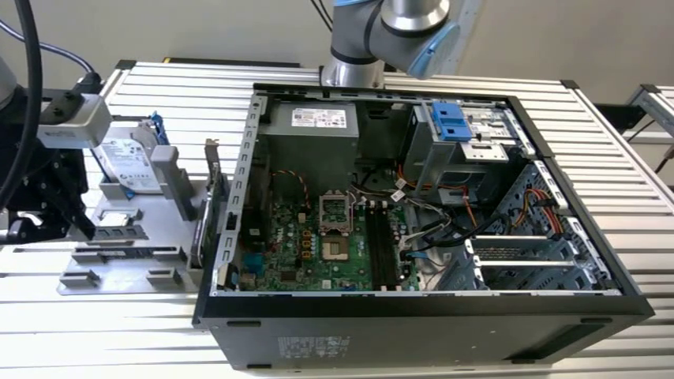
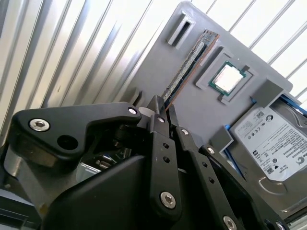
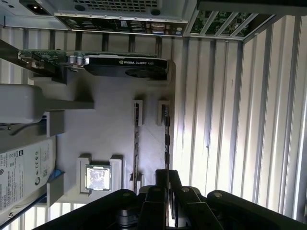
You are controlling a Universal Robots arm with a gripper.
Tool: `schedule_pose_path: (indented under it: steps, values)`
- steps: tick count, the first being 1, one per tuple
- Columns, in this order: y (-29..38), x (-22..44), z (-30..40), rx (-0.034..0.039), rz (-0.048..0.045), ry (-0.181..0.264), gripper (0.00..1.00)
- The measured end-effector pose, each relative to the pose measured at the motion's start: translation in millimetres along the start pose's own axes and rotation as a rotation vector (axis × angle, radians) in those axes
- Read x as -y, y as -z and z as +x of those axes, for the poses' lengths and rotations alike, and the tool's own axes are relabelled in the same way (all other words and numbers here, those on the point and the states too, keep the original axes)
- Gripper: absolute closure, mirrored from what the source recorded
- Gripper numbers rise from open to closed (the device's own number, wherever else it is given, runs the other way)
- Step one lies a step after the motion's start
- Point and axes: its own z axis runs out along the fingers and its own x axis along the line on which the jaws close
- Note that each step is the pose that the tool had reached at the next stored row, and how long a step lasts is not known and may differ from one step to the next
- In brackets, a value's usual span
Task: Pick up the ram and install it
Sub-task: 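Pick up the ram and move it above insertion slot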
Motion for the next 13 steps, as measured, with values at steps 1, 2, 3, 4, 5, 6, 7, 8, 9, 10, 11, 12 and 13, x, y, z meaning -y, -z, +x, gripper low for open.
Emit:
schedule_pose_path:
  steps: [1, 2, 3, 4, 5, 6, 7, 8, 9, 10, 11, 12, 13]
  values:
    - [0.8, 0.0, 0.0, 0.0002, 0.0000, 0.000, 1.00]
    - [1.4, 0.0, 0.0, 0.0003, -0.0001, 0.000, 1.00]
    - [2.2, 0.0, 0.0, 0.0004, -0.0001, 0.000, 1.00]
    - [3.1, 0.0, 0.0, 0.0004, -0.0001, 0.000, 1.00]
    - [3.9, -0.1, 0.0, 0.0005, 0.0000, 0.000, 1.00]
    - [4.6, -0.1, 0.0, 0.0005, -0.0001, 0.000, 1.00]
    - [5.4, -0.1, 0.0, 0.0005, -0.0001, 0.000, 1.00]
    - [6.1, -0.1, 0.0, 0.0005, -0.0001, 0.000, 1.00]
    - [6.7, -0.1, 0.0, 0.0005, -0.0002, -0.001, 1.00]
    - [7.1, -0.1, 0.0, 0.0004, -0.0002, -0.001, 1.00]
    - [7.6, -0.1, 0.0, 0.0005, -0.0002, -0.001, 1.00]
    - [8.1, -0.1, 0.0, 0.0006, -0.0001, -0.001, 1.00]
    - [8.5, -0.1, 0.0, 0.0005, -0.0001, -0.001, 1.00]
